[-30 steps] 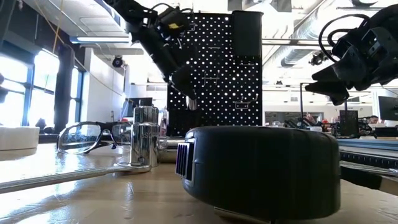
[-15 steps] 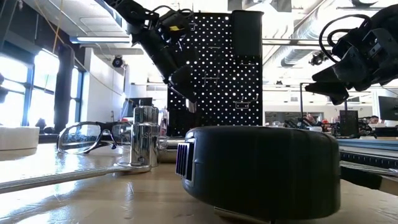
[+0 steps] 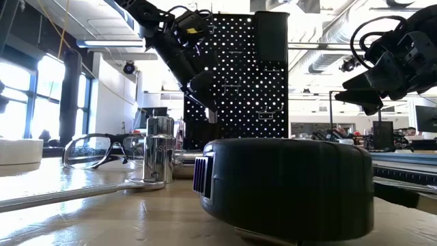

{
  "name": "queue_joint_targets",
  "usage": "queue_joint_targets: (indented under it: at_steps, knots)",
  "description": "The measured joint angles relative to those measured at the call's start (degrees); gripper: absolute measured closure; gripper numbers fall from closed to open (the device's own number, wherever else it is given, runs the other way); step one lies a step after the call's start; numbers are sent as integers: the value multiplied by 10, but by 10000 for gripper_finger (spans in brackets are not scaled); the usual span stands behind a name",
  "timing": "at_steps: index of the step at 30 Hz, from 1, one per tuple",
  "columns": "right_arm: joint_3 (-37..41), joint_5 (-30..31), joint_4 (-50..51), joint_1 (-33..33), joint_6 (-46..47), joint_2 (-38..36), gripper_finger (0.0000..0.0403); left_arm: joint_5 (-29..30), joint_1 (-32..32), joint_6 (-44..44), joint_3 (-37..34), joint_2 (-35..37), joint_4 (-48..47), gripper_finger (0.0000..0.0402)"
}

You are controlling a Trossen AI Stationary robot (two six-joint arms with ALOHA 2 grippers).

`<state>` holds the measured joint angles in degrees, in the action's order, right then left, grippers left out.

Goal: Hang tools onto peg board
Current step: Put the middle left socket into the bottom black bin on the peg board

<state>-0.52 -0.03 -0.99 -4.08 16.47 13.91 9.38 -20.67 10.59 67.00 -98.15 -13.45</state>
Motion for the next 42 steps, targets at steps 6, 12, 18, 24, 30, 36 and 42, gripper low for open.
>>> queue_joint_targets:
  at_steps: [6, 12, 18, 24, 30, 36, 42]
  knots:
    - [0, 0, 0, 0, 0, 0, 217, -1, 0, 0, 0, 0, 1, 275]
    - [0, 0, 0, 0, 0, 0, 217, 0, -1, 0, -1, 0, 14, 274]
    - [0, 0, 0, 0, 0, 0, 217, 5, -1, 0, -1, 0, 16, 273]
    - [0, -1, 0, 0, 0, 0, 217, 22, -1, 0, -1, 0, 17, 273]
    - [0, -1, 0, 0, 0, 0, 217, 41, 4, 5, -12, 0, 44, 273]
    - [0, -2, 0, 0, 0, 0, 217, 70, 17, 27, -18, 0, 63, 273]
    - [0, -2, 0, 0, -3, 0, 217, 91, 23, 46, -18, 5, 86, 273]
